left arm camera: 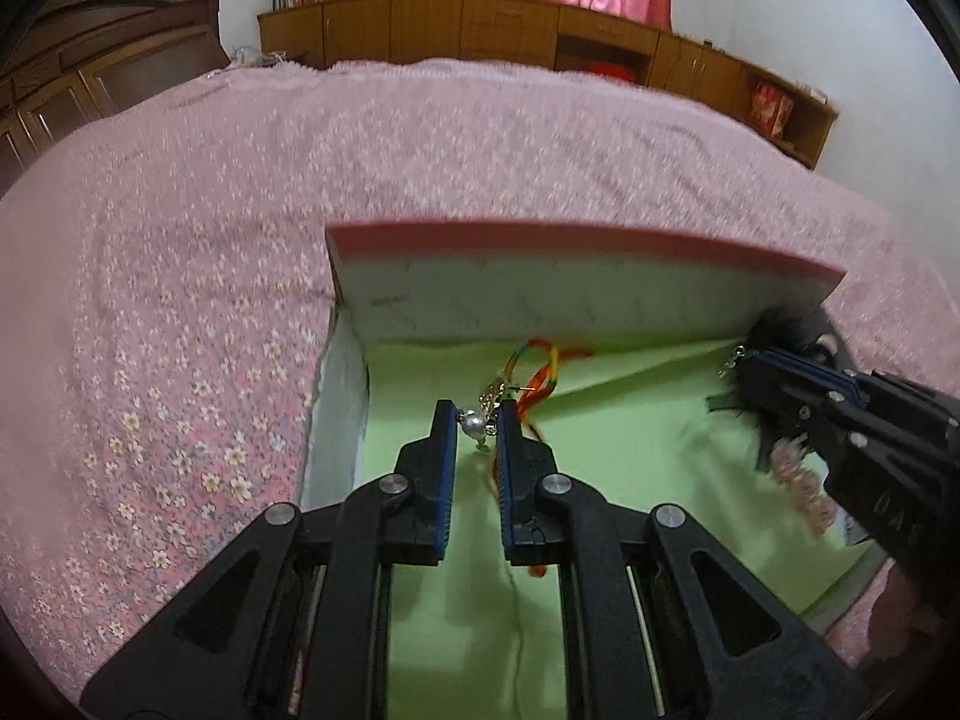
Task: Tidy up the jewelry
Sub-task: 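Carry the brooch and green pendant into the shoebox and open both tools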
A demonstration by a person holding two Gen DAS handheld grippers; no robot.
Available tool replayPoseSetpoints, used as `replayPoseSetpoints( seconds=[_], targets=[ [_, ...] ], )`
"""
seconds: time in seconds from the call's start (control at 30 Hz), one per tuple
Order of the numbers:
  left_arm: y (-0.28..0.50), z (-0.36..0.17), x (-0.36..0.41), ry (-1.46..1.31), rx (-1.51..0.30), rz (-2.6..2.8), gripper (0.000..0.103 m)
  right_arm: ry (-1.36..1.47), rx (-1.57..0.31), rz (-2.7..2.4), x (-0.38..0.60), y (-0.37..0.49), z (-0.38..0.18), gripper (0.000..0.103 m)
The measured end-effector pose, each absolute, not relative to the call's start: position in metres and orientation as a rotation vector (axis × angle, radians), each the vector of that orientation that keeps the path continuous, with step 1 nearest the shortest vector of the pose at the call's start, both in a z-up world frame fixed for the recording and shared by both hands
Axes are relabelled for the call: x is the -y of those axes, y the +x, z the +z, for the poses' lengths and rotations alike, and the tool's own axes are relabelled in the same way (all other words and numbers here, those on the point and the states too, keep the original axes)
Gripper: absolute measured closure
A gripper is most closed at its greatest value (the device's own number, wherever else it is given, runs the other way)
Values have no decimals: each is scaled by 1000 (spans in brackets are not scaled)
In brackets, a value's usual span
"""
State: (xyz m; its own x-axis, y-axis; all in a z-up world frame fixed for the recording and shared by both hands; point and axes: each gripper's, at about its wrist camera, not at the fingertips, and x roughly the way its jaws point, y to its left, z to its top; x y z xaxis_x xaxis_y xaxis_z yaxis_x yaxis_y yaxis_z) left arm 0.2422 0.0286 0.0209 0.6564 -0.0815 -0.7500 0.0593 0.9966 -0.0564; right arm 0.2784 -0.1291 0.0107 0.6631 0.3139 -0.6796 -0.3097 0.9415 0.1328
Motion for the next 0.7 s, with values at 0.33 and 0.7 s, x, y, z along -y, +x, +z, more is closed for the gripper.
replayPoseSetpoints(
  seconds=[0.33,0.7],
  targets=[
    [244,15,-19,0,-884,-78,97,-37,-887,337,126,287,-11,91],
    [236,25,-20,-30,-884,-71,84,-19,-847,339,134,274,7,68]
  ],
)
